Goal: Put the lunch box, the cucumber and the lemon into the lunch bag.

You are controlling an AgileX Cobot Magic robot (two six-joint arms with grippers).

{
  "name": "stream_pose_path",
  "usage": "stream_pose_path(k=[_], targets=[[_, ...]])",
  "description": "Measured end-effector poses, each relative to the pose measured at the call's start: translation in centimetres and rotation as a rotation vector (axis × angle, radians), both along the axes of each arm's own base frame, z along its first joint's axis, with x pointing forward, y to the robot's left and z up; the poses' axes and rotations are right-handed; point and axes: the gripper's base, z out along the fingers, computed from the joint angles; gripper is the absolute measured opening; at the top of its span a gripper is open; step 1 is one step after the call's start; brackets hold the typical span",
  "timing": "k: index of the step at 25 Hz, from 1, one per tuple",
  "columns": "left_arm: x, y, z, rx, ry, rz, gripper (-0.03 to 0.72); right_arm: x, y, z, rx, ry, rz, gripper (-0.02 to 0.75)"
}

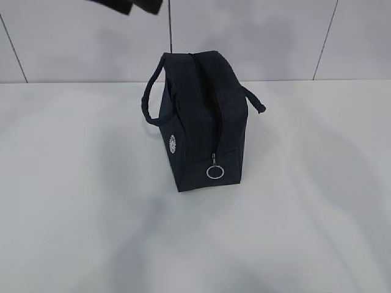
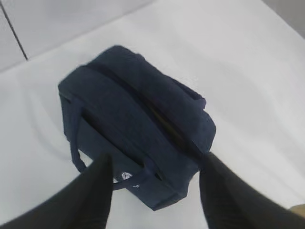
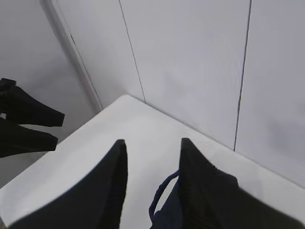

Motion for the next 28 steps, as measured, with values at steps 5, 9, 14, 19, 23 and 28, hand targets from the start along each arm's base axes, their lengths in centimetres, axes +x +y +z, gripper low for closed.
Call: stream_pose_path(k=[5, 9, 14, 19, 23, 28], targets=[[-4.2, 2.4, 5.6, 0.000, -0.179, 0.015, 0.378, -7.3, -1.5, 8.1, 0.025, -0.272, 0.012, 0.282], [-7.9, 4.3, 8.5, -0.026, -0.291, 0.033, 0.362, -13.2, -2.7, 12.3, 0.044, -0.418, 0.015, 0.273], [-12.2, 6.4, 9.0, -0.045, -0.363, 0.056, 0.355, -19.6, -3.9, 15.2, 0.039, -0.524, 0.036, 0.247], [-16.1, 8.5, 7.0, -0.037, -0.398, 0.079, 0.354, -24.7, -5.0, 15.7, 0.021, -0.568, 0.044, 0.242], [-18.5, 9.7, 5.3, -0.039, -0.411, 0.088, 0.352, -27.3, -5.7, 13.4, 0.019, -0.563, 0.011, 0.241], [-20.2, 10.5, 4.5, -0.040, -0.427, 0.092, 0.352, -29.7, -6.7, 8.2, 0.028, -0.576, -0.061, 0.241]])
